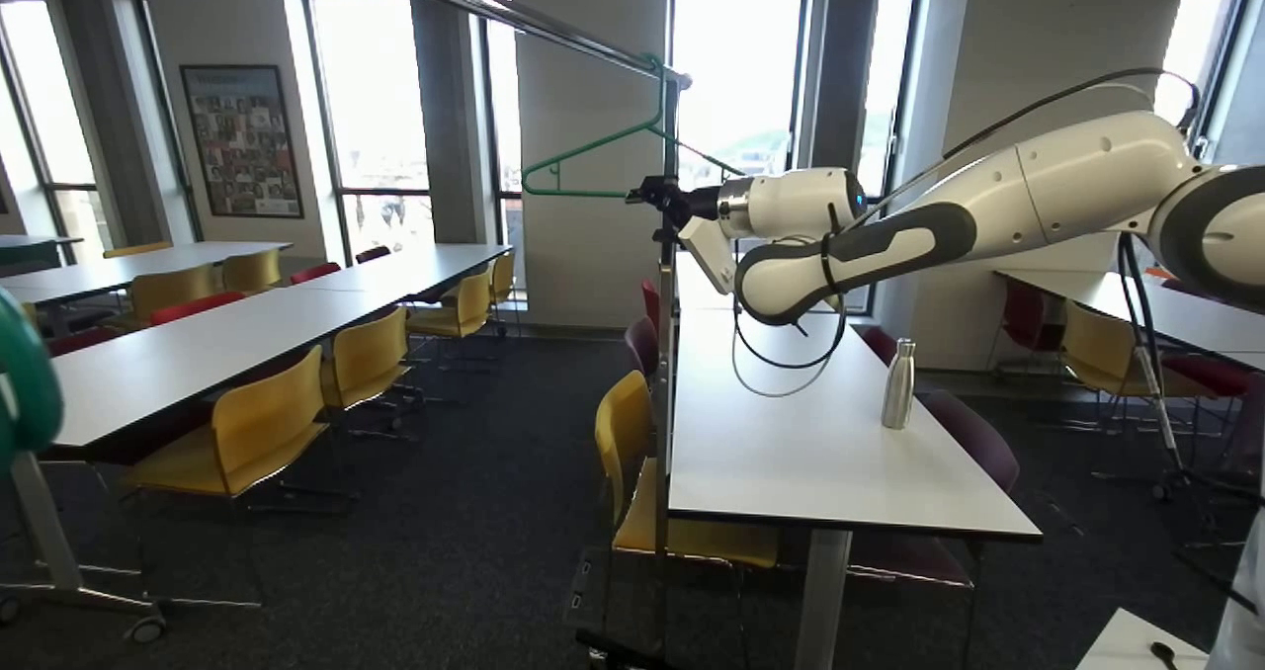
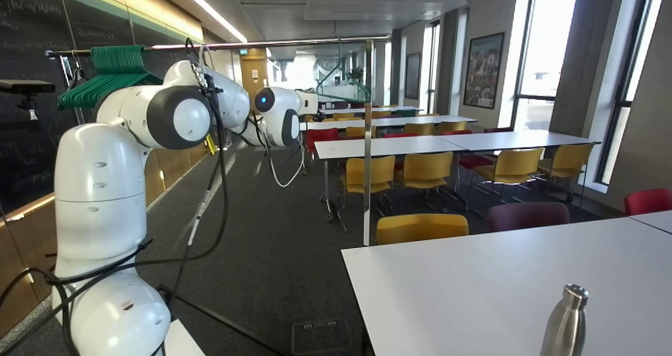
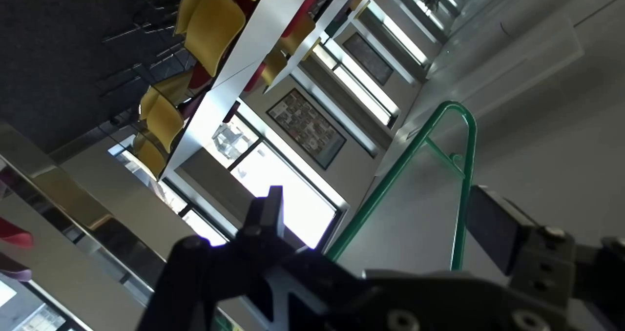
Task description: Put one green hanger on the table.
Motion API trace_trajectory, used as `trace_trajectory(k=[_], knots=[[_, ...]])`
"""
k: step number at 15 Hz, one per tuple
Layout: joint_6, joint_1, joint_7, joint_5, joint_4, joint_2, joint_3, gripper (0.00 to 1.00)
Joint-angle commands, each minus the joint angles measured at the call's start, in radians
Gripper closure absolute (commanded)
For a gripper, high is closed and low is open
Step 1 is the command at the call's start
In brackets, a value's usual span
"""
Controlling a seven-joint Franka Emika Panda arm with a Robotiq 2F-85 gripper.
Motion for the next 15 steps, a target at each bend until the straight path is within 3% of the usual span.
trace_trajectory(k=[1, 3, 6, 9, 10, 11, 15], knots=[[0.0, 0.0, 0.0, 0.0, 0.0, 0.0, 0.0, 0.0], [0.0, 0.0, 0.0, 0.0, 0.0, 0.0, 0.0, 0.0], [0.0, -0.011, 0.045, 0.027, 0.093, 0.033, 0.014, 0.0], [0.0, 0.02, 0.04, 0.115, 0.186, 0.063, -0.034, 0.0], [-0.003, -0.009, -0.026, 0.201, 0.219, 0.076, 0.001, 0.0], [0.0, 0.057, 0.001, 0.226, 0.247, 0.088, -0.091, 0.0], [0.0, 0.205, -0.105, 0.406, 0.294, 0.133, -0.291, 0.0]])
